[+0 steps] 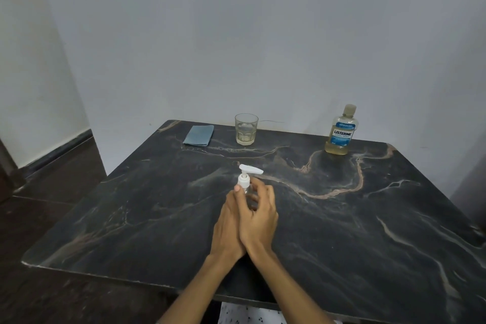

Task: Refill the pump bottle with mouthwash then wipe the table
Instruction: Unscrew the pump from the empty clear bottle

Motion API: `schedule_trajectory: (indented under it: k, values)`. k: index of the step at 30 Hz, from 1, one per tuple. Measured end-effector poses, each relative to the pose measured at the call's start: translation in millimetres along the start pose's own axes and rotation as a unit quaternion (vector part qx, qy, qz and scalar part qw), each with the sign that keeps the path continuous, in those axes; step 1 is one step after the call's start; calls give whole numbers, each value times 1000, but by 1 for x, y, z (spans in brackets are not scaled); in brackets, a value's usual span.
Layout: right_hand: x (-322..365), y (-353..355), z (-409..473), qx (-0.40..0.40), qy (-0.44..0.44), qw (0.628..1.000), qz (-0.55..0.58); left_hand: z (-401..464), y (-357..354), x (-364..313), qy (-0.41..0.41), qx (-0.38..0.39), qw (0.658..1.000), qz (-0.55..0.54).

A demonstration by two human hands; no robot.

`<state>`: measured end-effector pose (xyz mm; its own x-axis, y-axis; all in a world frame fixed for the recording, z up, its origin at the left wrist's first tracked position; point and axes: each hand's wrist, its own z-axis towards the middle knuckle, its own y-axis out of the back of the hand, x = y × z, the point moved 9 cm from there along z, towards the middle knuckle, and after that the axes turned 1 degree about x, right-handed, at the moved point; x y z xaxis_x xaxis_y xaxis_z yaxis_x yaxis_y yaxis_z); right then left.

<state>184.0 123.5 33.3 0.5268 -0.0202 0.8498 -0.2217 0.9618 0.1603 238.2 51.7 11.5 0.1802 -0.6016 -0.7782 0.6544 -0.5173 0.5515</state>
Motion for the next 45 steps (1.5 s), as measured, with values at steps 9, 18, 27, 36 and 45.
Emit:
schedule_trajectory:
  k: [9,18,27,36,45]
  values:
    - [-8,-10,8,33,19,998,45,1,-6,4,-25,12,1000,-12]
    - [-10,-34,11,168,26,979,112,0,-7,3,-25,8,1000,5]
    - [-7,-36,16,152,13,977,148,1,-7,6,-9,18,1000,-22]
    - [-8,-34,16,123,8,984,125,1,-8,6,-18,29,999,-3]
    - [-12,-30,18,94,-22,989,111,2,-7,8,-9,17,1000,18]
